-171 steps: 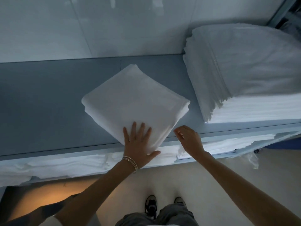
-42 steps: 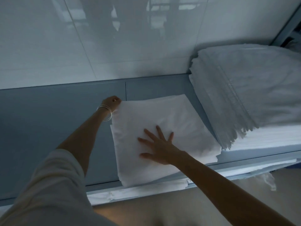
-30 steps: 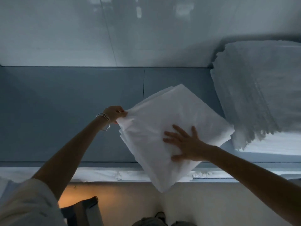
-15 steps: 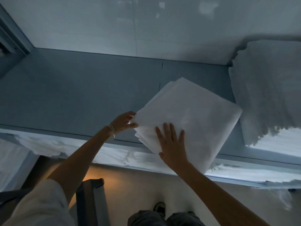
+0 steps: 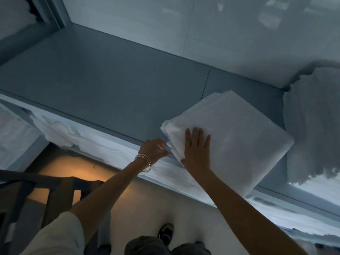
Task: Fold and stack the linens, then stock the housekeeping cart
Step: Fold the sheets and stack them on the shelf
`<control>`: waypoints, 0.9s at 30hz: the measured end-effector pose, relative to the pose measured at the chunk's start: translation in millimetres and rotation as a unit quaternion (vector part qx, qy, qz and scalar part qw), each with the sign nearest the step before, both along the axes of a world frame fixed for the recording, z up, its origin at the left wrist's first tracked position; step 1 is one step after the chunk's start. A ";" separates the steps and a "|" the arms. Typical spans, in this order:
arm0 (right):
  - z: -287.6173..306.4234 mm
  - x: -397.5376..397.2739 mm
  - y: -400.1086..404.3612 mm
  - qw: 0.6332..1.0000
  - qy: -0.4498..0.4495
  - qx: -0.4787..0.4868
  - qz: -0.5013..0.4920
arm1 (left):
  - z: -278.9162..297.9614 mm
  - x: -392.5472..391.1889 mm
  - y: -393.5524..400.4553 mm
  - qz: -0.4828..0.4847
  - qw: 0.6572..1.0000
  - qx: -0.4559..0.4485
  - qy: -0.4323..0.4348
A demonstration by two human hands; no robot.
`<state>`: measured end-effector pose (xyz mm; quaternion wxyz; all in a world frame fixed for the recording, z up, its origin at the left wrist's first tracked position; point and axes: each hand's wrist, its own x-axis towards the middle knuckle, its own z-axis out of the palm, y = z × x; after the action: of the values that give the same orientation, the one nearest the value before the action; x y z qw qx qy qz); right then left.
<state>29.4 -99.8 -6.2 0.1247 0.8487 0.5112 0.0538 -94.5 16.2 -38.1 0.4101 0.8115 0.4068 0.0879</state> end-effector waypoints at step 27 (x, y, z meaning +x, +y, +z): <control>18.2 23.1 -30.0 0.979 0.166 -0.029 0.111 | 0.0 60.0 40.3 0.172 0.958 0.083 0.213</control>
<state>52.4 -129.8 11.9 0.0559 0.7799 0.6169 -0.0892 -34.5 56.5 -38.0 0.2236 0.7606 0.6093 0.0154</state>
